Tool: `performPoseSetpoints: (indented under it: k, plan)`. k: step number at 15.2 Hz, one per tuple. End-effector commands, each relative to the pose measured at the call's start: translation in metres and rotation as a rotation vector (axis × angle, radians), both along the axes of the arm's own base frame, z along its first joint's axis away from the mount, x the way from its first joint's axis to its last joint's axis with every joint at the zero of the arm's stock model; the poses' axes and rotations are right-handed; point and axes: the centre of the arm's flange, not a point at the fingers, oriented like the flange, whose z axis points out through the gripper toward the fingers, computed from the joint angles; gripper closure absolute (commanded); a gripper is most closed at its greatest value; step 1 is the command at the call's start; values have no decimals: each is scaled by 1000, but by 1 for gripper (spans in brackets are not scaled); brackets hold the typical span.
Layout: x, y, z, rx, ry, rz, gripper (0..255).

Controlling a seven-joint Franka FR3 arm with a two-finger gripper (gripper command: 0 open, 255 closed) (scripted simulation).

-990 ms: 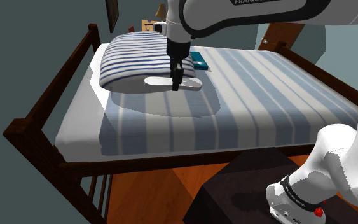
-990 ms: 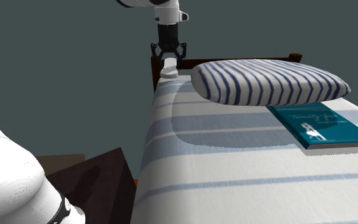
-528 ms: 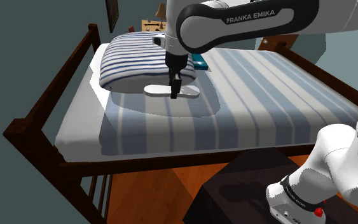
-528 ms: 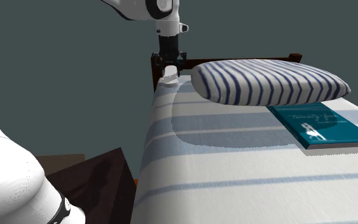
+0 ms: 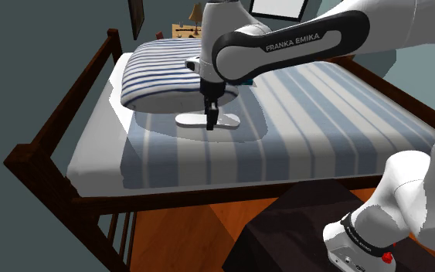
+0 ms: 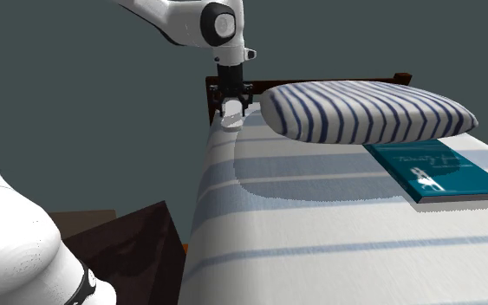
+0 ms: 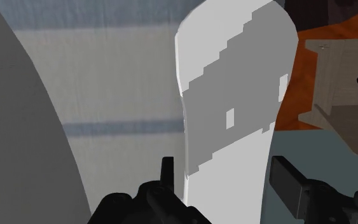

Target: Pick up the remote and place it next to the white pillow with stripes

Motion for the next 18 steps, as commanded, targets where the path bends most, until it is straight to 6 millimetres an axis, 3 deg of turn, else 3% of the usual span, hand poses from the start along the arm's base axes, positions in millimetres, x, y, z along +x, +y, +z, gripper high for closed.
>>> performPoseSetpoints:
  k: [1,15,18]
  plan:
    - [0,0,-10,0,-1,0,255]
    - [0,0,-84,0,-1,0,255]
    - [0,0,-85,0,-1,0,255]
